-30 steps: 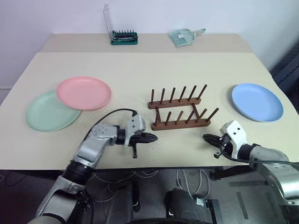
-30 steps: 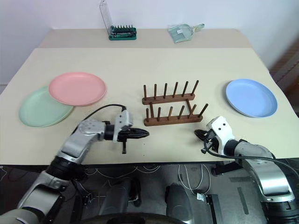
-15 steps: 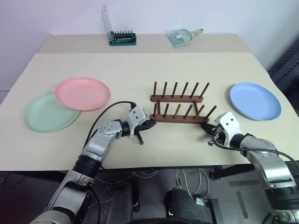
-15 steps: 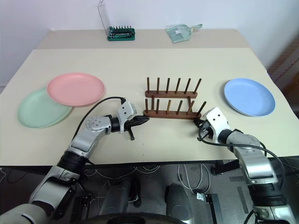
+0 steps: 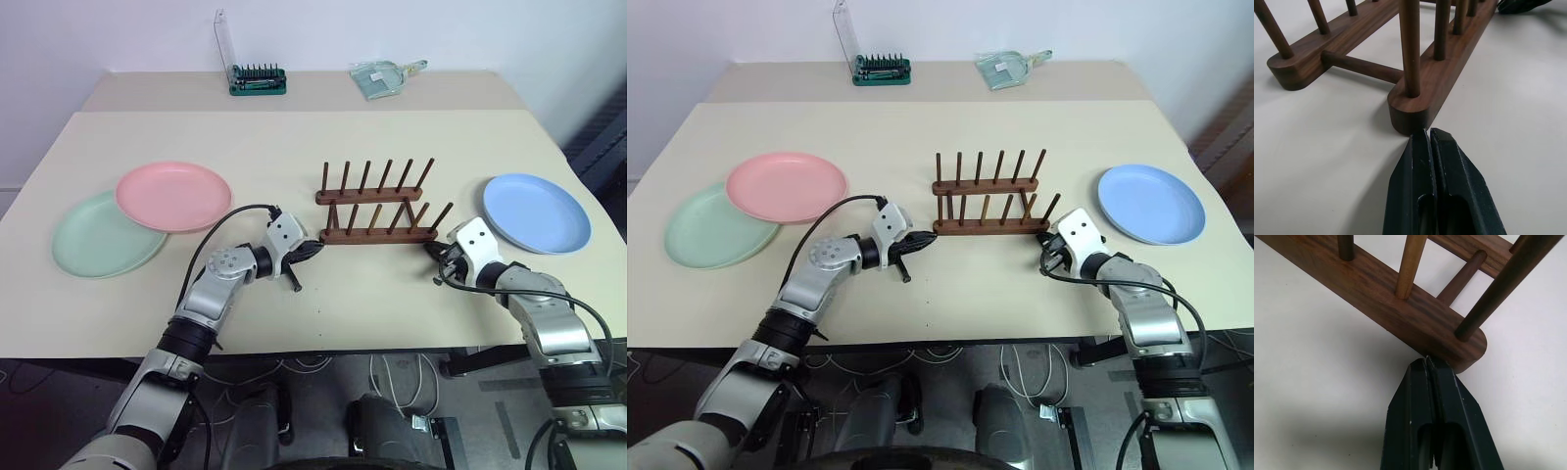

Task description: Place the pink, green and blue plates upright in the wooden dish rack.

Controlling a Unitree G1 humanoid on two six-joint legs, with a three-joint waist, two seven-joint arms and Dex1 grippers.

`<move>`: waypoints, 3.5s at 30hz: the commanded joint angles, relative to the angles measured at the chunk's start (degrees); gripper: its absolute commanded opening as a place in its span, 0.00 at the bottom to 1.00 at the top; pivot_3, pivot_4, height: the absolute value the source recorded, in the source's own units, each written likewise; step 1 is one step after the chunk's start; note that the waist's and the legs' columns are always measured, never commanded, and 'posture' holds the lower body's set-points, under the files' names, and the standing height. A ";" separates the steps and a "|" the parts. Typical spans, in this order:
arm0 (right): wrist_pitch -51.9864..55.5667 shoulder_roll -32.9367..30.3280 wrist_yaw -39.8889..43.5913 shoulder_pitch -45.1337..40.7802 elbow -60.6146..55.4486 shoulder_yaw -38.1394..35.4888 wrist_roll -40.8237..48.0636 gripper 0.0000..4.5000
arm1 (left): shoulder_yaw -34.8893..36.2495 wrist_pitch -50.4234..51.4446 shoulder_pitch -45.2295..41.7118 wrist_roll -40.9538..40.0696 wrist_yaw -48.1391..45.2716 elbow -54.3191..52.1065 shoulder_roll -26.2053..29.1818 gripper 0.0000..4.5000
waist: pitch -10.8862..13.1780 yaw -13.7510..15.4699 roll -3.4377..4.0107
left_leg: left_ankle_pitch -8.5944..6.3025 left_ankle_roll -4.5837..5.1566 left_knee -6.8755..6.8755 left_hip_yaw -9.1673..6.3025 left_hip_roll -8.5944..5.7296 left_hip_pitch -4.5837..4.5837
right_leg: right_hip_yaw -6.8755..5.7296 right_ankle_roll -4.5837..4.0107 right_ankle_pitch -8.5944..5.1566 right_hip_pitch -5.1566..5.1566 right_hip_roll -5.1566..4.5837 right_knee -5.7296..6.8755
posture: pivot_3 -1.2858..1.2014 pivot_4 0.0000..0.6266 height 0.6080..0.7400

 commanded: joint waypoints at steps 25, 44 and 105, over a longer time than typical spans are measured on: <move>7.03 -4.86 9.80 7.86 -23.20 -3.44 9.23 0.00 | 26.61 22.12 -1.40 -17.78 8.72 -26.49 12.36 0.99 | 0.05 0.12 -0.02 | 0.01 -0.03 -0.06 -0.02 0.00 -0.06 | -0.02 0.01 0.00 -0.04 -0.03 -0.03 | 0.52 0.24 0.94; 8.59 -2.98 13.12 0.34 -26.02 0.56 14.16 0.00 | 32.42 49.49 -9.93 -7.96 29.11 -4.09 25.93 0.99 | 0.26 0.19 -0.56 | 0.01 -0.04 -0.05 0.01 -0.07 -0.17 | -0.02 0.10 -0.05 -0.22 -0.03 0.04 | 0.52 0.24 0.94; -17.68 5.15 -5.08 -36.24 -3.01 27.17 -31.65 0.99 | 26.01 30.54 -22.10 -20.01 32.80 -28.19 -0.40 0.00 | 0.25 -0.03 -0.59 | 0.07 -0.08 0.02 0.12 -0.04 -0.18 | 0.00 0.11 -0.05 -0.28 -0.02 0.12 | 0.52 0.24 0.94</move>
